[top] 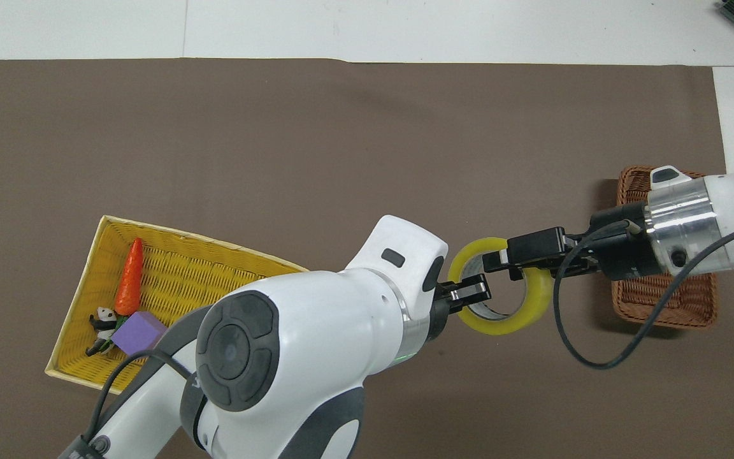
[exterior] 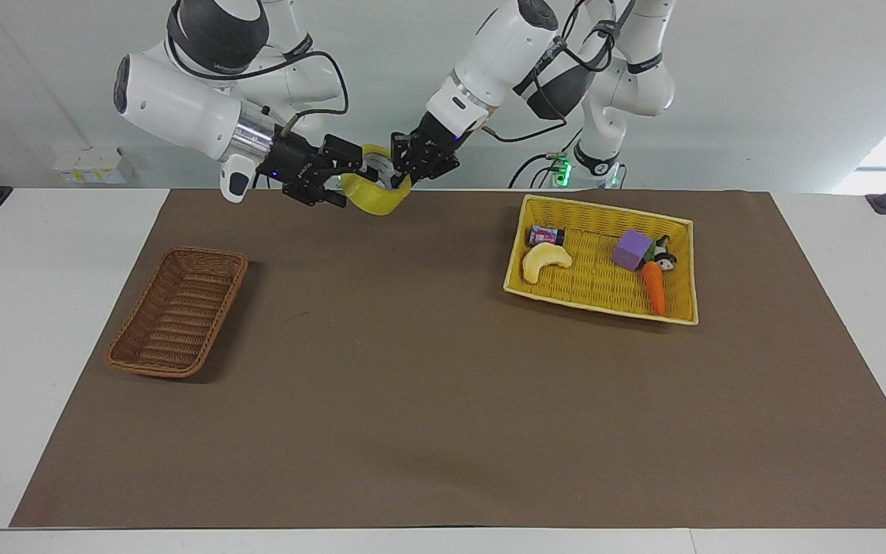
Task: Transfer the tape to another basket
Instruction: 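Grasp the tape with the right gripper while the left gripper releases it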
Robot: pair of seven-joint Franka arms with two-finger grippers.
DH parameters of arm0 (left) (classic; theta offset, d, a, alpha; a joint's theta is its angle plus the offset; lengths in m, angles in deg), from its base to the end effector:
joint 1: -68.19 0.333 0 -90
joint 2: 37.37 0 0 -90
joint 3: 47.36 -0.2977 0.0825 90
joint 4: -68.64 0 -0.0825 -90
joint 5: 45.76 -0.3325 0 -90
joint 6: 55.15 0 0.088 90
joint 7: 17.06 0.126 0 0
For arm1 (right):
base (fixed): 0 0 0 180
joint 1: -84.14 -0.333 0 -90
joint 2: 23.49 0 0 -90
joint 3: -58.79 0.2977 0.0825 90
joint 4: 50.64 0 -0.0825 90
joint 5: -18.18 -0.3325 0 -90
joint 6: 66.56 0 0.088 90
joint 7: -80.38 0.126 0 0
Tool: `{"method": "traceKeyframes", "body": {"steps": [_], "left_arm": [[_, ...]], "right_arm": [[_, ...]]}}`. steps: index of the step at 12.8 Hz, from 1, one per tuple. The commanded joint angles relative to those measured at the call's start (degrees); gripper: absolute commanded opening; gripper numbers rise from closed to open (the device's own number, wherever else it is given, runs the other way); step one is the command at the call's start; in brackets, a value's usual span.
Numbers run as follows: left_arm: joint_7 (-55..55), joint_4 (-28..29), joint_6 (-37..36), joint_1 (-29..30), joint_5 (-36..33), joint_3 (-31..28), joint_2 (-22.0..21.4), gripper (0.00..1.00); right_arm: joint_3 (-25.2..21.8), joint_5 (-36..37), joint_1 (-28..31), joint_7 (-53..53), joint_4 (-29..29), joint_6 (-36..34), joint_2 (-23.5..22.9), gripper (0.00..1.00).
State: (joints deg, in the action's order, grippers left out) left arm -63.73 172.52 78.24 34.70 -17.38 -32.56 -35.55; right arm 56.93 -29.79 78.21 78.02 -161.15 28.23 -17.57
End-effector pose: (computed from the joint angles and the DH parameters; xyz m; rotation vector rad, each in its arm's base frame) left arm 0.3706 -0.4353 0.5510 2.4785 0.2854 -0.0085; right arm 0.4616 0.1203 0.5326 -2.3062 0.0432 0.2129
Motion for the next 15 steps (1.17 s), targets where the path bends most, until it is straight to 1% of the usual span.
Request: {"method": "traceKeyframes", "body": {"steps": [1,2,3,4,5,6,8,10,13,14,15], "left_arm": [[-0.4,-2.2,2.4,-0.6,0.3,-0.2,1.3,0.00],[-0.2,-2.2,2.4,-0.5,0.3,-0.2,1.3,0.00],[-0.1,-2.1,2.5,-0.4,0.3,-0.2,1.3,0.32],[-1.0,-2.2,2.7,-0.4,0.5,-0.3,1.2,0.84],[-1.1,-1.9,2.7,-0.4,1.1,-0.2,0.5,1.00],[-1.3,-1.2,1.6,0.0,1.3,-0.2,-1.0,1.00],[-2.2,-1.1,0.5,1.3,1.2,-0.6,-1.5,1.00],[-1.5,-1.4,-6.8,5.1,0.1,-0.9,-2.2,1.00],[-1.4,-1.7,-15.2,10.6,-6.5,-1.0,-2.3,1.00],[-0.7,-1.7,-17.4,12.5,-8.1,-1.0,-2.3,1.00],[1.3,-1.7,-19.0,14.8,-9.7,-1.0,-2.2,1.00]], "right_arm": [[0.1,1.7,1.1,-1.0,-1.0,-2.1,0.9,0.00],[0.1,1.6,1.4,-1.0,-0.8,-2.2,0.8,0.00],[0.1,1.6,1.4,-1.0,-0.7,-2.2,0.8,0.00],[0.2,1.7,1.4,-0.9,-0.7,-2.2,0.8,0.00],[0.1,1.7,1.4,-0.6,-0.7,-2.2,0.8,0.00],[0.2,1.7,1.4,-0.5,-0.7,-2.2,0.8,0.00],[0.1,1.7,1.4,-0.5,-0.7,-2.3,0.8,0.00],[0.0,1.7,2.3,-1.0,-0.8,-2.5,0.8,0.00],[-0.2,2.4,7.7,-3.3,-0.8,-5.0,0.8,0.00],[-0.2,4.8,9.9,-4.6,-0.6,-5.1,0.8,0.00],[-0.2,9.0,11.8,-6.1,-0.3,-5.1,0.7,0.00]]}}
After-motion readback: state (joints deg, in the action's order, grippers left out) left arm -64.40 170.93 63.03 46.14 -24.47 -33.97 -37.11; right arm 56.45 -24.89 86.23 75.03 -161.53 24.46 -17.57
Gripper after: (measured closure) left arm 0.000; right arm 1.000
